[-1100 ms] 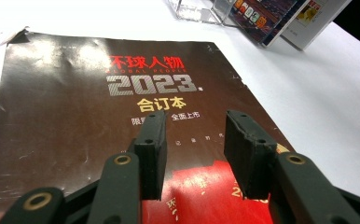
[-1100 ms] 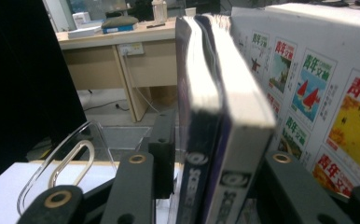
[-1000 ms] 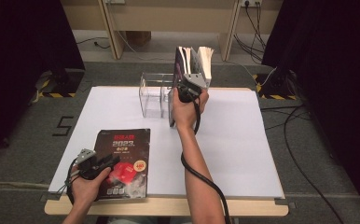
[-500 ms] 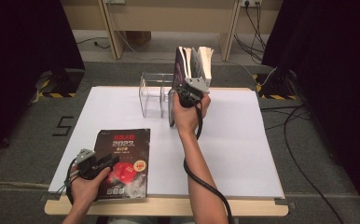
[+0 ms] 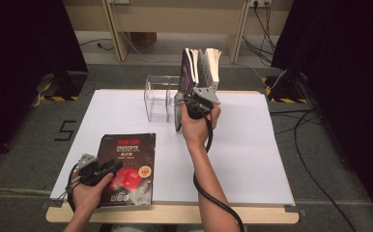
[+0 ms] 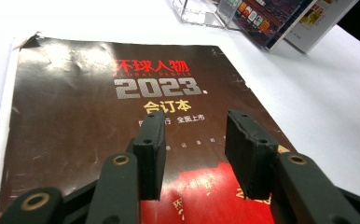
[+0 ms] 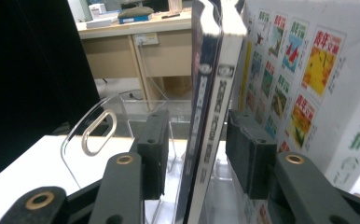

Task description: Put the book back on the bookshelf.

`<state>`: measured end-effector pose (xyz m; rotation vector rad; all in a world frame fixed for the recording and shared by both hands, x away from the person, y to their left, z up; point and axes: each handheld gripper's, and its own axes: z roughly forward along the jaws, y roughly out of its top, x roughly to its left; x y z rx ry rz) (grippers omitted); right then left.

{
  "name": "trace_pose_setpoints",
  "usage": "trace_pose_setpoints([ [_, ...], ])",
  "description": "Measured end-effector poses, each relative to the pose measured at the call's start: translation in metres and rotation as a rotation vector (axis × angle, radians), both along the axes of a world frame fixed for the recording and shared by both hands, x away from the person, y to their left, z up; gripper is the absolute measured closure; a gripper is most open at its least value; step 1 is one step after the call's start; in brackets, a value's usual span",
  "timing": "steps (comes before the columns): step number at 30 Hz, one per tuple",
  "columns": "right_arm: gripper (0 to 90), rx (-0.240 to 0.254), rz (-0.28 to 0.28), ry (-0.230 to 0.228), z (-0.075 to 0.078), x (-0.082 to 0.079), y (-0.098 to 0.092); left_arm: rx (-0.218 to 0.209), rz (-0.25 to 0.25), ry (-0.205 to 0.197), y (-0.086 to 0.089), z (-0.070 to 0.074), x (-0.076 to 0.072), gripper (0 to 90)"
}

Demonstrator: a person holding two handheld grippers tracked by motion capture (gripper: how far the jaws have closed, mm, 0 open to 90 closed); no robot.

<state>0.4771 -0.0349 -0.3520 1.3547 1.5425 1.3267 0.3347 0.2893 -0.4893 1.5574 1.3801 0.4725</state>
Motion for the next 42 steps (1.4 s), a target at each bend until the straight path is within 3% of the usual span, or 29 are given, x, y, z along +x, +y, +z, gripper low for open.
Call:
trace_pose_setpoints([
  [14,60.4,0.000,0.028,0.038,-0.007,-0.018,-0.010,0.018,0.018,0.004,0.003,0.003,0.001,57.1],
  [25,64.3,0.013,0.072,0.100,-0.015,-0.028,-0.011,0.038,0.075,0.029,0.014,0.006,0.007,57.4],
  [32,69.4,0.005,0.112,0.207,-0.029,-0.033,-0.014,0.079,0.155,0.042,0.034,0.011,0.015,60.2],
  [35,70.2,-0.013,0.126,0.242,-0.037,-0.034,-0.014,0.099,0.169,0.065,0.042,0.009,0.019,65.8],
  [40,73.2,-0.026,0.144,0.316,-0.051,-0.034,-0.015,0.092,0.186,0.109,0.048,0.005,0.026,68.4],
  [42,73.6,-0.031,0.145,0.324,-0.053,-0.034,-0.015,0.090,0.191,0.122,0.049,0.005,0.029,68.5],
])
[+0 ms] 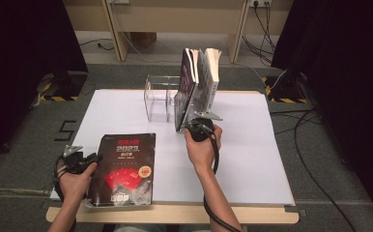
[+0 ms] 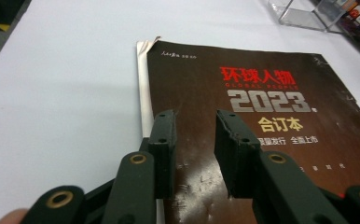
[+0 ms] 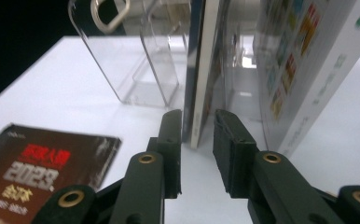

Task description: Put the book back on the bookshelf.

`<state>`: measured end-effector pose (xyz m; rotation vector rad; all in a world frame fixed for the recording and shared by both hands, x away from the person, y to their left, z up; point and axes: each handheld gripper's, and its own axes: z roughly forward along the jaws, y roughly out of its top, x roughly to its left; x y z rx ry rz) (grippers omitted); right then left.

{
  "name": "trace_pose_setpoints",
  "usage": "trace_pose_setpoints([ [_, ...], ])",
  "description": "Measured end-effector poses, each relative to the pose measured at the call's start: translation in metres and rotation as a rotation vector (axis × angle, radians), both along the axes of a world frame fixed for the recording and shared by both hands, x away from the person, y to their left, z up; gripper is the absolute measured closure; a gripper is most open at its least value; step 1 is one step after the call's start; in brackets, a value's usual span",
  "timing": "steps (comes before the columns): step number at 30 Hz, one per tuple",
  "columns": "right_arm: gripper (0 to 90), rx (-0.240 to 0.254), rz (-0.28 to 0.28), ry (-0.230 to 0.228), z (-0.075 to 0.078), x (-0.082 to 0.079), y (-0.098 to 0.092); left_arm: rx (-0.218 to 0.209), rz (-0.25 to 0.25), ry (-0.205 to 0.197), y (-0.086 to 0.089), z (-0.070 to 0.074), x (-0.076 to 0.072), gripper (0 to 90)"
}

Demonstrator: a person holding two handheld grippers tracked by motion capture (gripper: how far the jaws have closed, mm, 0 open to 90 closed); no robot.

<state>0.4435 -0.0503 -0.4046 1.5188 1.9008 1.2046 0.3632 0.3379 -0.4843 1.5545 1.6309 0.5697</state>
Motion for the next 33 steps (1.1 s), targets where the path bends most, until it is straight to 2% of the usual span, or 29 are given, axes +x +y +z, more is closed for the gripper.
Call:
trace_pose_setpoints([
  [3,74.0,-0.006,0.022,0.051,-0.009,0.000,0.000,-0.003,0.017,0.019,0.004,-0.002,0.007,66.5],
  [7,73.4,-0.004,0.030,0.091,-0.016,0.001,-0.001,-0.003,0.027,0.026,0.011,-0.002,0.015,64.3],
  [12,73.3,-0.006,0.029,0.096,-0.019,0.001,-0.003,-0.002,0.035,0.048,0.022,-0.003,0.027,66.5],
  [15,73.4,-0.006,0.030,0.101,-0.019,0.000,-0.004,-0.005,0.039,0.069,0.024,-0.005,0.030,72.3],
  [18,73.7,-0.007,0.034,0.106,-0.020,0.000,-0.004,0.016,0.045,0.086,0.025,-0.007,0.032,79.6],
  [22,73.9,-0.008,0.039,0.122,-0.023,0.001,-0.005,0.026,0.050,0.109,0.026,-0.012,0.037,84.8],
  [33,74.4,-0.013,0.051,0.155,-0.030,0.002,-0.006,0.071,0.016,0.128,0.024,-0.011,0.044,90.0],
])
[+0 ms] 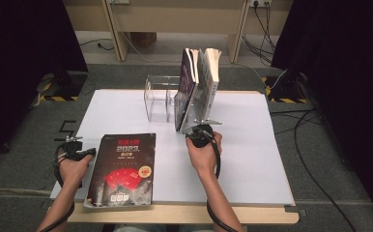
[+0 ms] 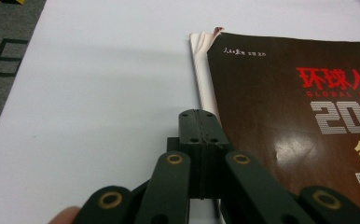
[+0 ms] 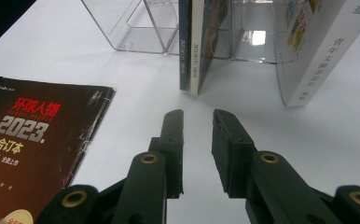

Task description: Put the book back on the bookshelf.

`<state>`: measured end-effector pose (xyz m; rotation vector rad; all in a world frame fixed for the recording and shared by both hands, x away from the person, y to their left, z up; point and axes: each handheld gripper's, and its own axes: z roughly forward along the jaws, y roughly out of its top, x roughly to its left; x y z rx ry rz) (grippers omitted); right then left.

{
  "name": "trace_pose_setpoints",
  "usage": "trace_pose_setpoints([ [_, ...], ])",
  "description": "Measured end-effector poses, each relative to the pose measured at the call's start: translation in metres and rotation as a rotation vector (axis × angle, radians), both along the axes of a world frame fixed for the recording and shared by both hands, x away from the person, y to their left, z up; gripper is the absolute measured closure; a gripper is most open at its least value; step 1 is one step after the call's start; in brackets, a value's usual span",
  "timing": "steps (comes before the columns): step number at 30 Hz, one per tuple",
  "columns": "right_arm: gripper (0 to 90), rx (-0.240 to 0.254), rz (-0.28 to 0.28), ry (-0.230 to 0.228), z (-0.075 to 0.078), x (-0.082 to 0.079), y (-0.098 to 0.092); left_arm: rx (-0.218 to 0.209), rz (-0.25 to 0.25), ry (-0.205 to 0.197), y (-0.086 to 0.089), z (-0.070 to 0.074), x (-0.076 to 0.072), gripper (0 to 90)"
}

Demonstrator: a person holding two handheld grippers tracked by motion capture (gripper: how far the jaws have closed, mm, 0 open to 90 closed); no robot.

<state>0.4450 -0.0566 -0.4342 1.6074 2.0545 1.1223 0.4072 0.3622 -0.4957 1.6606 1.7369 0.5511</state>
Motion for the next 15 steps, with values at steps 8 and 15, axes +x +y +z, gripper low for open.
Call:
trace_pose_setpoints([
  [8,74.0,-0.003,0.014,0.017,-0.001,0.001,0.003,0.000,-0.040,-0.019,-0.005,-0.001,0.001,90.0],
  [15,74.0,-0.010,0.016,0.040,-0.005,0.003,0.001,0.010,-0.095,-0.025,-0.026,-0.002,0.000,90.0],
])
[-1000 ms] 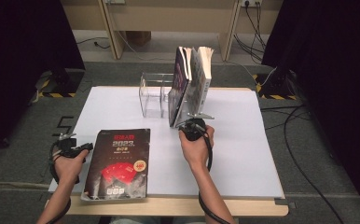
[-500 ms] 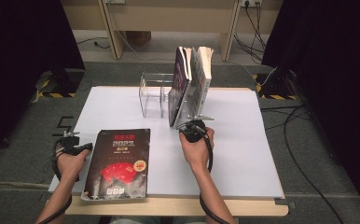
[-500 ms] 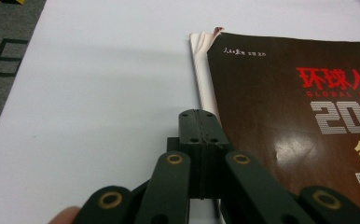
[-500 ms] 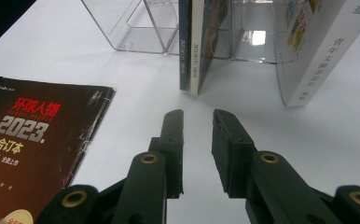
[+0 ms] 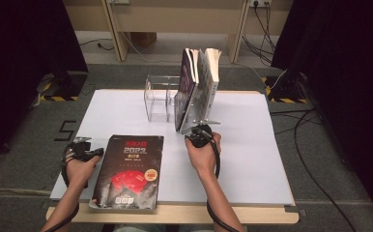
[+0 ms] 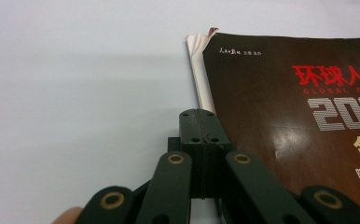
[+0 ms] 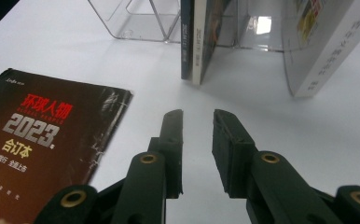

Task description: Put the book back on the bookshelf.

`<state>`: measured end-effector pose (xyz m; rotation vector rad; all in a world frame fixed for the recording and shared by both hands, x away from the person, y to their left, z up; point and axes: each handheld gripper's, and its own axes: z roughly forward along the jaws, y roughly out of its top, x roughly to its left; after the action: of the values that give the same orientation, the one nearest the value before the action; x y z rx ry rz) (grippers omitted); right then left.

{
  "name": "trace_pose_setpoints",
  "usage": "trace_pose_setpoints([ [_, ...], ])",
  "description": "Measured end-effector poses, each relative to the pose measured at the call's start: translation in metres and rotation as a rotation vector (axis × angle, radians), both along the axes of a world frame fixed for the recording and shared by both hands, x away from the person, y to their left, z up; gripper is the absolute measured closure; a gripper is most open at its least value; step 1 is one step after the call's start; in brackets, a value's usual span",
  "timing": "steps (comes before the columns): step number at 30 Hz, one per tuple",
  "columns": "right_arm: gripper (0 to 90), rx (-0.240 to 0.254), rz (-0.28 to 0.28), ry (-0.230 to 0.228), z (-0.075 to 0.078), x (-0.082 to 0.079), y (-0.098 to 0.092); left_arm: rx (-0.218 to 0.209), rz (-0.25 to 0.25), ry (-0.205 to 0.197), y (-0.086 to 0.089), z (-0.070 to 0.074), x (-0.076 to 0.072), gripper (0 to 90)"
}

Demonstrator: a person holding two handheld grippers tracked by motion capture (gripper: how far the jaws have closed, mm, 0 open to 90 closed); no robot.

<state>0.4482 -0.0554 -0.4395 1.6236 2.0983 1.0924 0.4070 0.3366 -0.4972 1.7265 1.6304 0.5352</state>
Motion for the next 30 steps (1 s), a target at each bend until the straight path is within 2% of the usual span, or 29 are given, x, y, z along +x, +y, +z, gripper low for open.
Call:
trace_pose_setpoints([
  [7,73.1,-0.005,0.004,0.030,-0.005,0.000,-0.003,0.006,-0.047,-0.010,-0.018,0.000,-0.006,90.0],
  [10,72.7,-0.009,0.007,0.042,-0.007,0.001,-0.003,0.001,-0.060,-0.011,-0.022,-0.001,-0.008,90.0],
  [14,71.6,-0.009,0.012,0.070,-0.012,0.003,-0.001,-0.015,-0.091,-0.014,-0.036,-0.001,-0.010,90.0],
  [18,70.8,-0.001,0.015,0.086,-0.015,0.005,0.001,-0.012,-0.125,-0.018,-0.048,-0.001,-0.016,90.0],
  [24,69.2,-0.009,0.032,0.113,-0.019,0.009,0.004,-0.010,-0.145,-0.024,-0.061,-0.002,-0.023,90.0],
  [30,67.9,-0.009,0.026,0.143,-0.024,0.011,0.004,-0.018,-0.172,-0.022,-0.072,-0.002,-0.026,90.0],
])
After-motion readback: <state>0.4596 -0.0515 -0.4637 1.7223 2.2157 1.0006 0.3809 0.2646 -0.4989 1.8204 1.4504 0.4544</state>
